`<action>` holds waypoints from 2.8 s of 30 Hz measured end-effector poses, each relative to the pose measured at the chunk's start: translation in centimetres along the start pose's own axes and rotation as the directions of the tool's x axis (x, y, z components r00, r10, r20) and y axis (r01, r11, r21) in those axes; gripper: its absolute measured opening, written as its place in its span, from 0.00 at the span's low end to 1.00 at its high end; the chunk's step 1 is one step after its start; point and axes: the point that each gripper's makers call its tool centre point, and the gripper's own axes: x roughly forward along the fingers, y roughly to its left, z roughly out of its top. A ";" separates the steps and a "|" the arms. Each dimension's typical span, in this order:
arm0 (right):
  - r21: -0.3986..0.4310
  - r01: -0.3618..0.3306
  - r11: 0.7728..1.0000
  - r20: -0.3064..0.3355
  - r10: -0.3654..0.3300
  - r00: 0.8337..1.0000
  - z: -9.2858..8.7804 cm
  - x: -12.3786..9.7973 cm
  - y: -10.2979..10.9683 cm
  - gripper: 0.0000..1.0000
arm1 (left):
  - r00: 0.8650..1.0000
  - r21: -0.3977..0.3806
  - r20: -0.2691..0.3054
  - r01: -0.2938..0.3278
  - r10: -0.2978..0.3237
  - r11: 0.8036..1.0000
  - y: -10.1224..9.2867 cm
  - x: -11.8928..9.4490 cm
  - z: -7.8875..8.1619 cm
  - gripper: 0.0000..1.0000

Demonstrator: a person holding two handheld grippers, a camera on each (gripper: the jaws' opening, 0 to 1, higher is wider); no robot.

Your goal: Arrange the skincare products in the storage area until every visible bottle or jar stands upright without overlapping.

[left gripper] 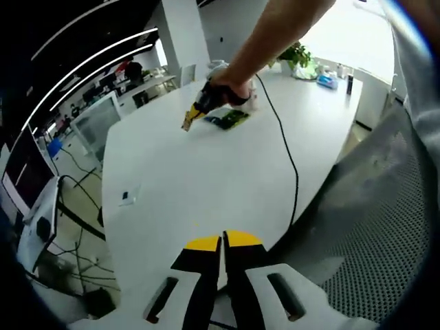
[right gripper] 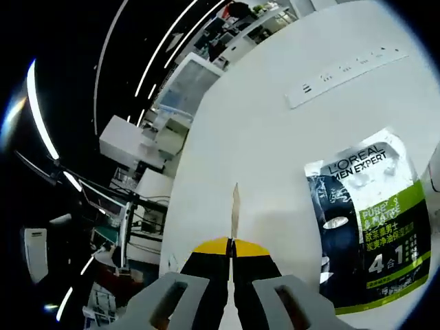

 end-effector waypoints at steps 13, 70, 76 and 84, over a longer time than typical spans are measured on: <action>0.025 0.121 0.992 -0.024 -0.120 0.992 -0.2 0.3 -3.2 0.00 | 1.000 0.000 -0.015 -0.014 0.014 1.000 0.3 0.0 -0.3 0.00; -0.826 0.171 0.538 -0.077 -0.408 0.910 1.0 2.8 -4.5 0.00 | 0.999 -0.008 -0.048 -0.008 0.007 1.000 0.3 0.0 -0.8 0.00; -0.840 0.106 0.532 -0.134 -0.393 0.910 0.7 2.6 -4.5 0.00 | 0.999 -0.006 -0.051 0.001 -0.001 1.000 0.1 0.1 -0.8 0.00; -0.865 0.082 0.495 -0.106 -0.339 0.935 1.4 3.0 -2.7 0.26 | 0.998 -0.006 -0.057 -0.004 0.003 1.000 0.2 0.1 -1.0 0.00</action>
